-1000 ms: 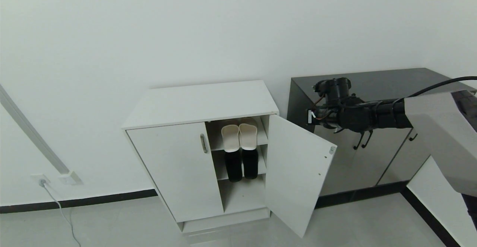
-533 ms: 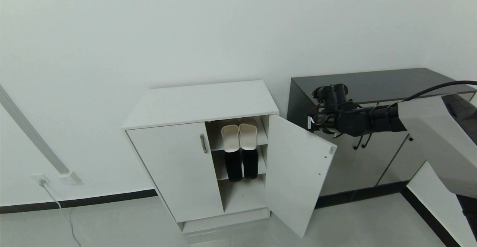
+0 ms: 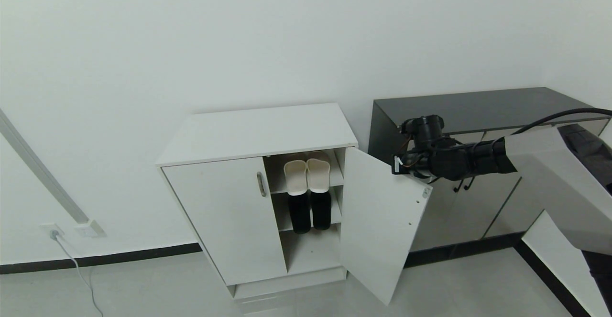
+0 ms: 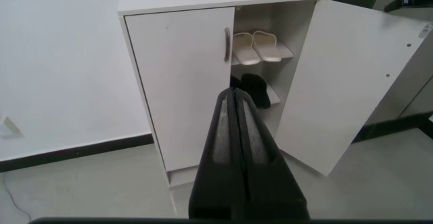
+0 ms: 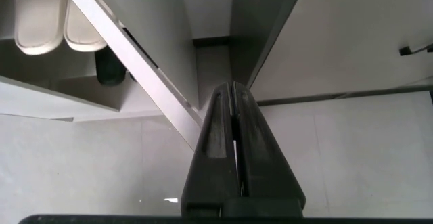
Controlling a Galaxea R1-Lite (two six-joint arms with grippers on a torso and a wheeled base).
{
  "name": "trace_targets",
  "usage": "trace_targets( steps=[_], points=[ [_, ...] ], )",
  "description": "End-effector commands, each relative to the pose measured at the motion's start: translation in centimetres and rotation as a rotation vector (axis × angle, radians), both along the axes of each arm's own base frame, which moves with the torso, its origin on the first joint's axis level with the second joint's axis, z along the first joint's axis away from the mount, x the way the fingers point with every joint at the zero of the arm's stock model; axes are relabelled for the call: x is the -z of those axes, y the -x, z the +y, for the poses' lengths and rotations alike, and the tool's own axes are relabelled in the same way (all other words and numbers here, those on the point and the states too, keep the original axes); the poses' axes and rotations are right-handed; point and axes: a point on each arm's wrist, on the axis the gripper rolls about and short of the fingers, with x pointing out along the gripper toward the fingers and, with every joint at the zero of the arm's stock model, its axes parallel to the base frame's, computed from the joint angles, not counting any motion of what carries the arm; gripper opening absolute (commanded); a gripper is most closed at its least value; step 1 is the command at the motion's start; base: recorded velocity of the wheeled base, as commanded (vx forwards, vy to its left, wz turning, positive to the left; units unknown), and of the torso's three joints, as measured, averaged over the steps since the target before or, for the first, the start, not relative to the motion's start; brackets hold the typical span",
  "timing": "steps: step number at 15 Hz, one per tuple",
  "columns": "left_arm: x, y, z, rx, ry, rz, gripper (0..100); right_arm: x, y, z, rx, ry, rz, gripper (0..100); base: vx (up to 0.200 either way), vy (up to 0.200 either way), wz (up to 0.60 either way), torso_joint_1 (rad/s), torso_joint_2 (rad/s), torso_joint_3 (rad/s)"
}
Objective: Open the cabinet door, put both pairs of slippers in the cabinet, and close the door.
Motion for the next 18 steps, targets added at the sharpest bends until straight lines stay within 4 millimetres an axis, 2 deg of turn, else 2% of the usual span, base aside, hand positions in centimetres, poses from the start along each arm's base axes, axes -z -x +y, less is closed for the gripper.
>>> trace_targets(
  steps=[1, 4, 10, 12, 15, 18],
  points=[
    [0.0, 0.0, 0.0, 0.0, 0.0, 0.0, 0, 0.1, 0.2, 0.0, -0.001, 0.002, 0.006, 0, 0.0, 0.0, 0.0, 0.0, 0.0, 0.0],
    [0.0, 0.0, 0.0, 0.0, 0.0, 0.0, 0, -0.6, 1.0, 0.1, -0.007, 0.001, 0.006, 0, 0.0, 0.0, 0.0, 0.0, 0.0, 0.0],
    [0.0, 0.0, 0.0, 0.0, 0.0, 0.0, 0, -1.8, 5.7, 4.5, -0.133, 0.001, 0.009, 0, 0.0, 0.0, 0.0, 0.0, 0.0, 0.0],
    [0.0, 0.0, 0.0, 0.0, 0.0, 0.0, 0, -2.3, 6.7, 5.3, -0.161, -0.007, -0.017, 0, 0.0, 0.0, 0.0, 0.0, 0.0, 0.0],
    [0.0, 0.0, 0.0, 0.0, 0.001, 0.0, 0, -2.9, 8.9, 5.8, -0.206, -0.019, -0.019, 0, 0.0, 0.0, 0.0, 0.0, 0.0, 0.0],
    [0.0, 0.0, 0.0, 0.0, 0.001, 0.0, 0, -2.3, 10.2, 5.9, -0.309, -0.047, -0.113, 0, 0.0, 0.0, 0.0, 0.0, 0.0, 0.0]
  ],
)
